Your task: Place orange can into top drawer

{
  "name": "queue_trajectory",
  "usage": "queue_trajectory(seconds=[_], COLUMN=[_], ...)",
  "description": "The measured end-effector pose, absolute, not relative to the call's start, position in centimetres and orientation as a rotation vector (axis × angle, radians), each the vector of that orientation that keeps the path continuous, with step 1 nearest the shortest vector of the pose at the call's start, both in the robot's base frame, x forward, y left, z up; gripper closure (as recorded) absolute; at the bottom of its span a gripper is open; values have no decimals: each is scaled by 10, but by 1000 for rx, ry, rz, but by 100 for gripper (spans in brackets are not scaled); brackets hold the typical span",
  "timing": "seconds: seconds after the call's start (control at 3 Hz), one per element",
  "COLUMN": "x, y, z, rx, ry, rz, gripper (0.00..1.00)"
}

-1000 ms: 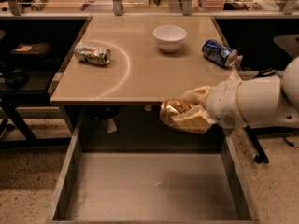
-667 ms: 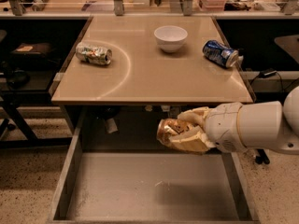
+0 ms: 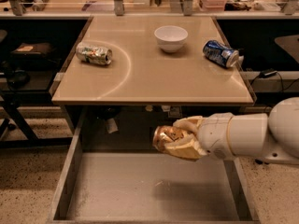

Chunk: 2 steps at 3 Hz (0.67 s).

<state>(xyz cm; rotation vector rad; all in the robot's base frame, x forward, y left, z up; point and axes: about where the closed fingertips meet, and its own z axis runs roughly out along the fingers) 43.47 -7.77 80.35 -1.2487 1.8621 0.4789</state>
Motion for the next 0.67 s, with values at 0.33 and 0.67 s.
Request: queue_trajectory(seconds=[0.33, 0.67], x=[439, 441], y=[-63, -58], z=[750, 717], rx=[-1260, -1285], ry=[1870, 1867], rz=[492, 483], gripper=[100, 100])
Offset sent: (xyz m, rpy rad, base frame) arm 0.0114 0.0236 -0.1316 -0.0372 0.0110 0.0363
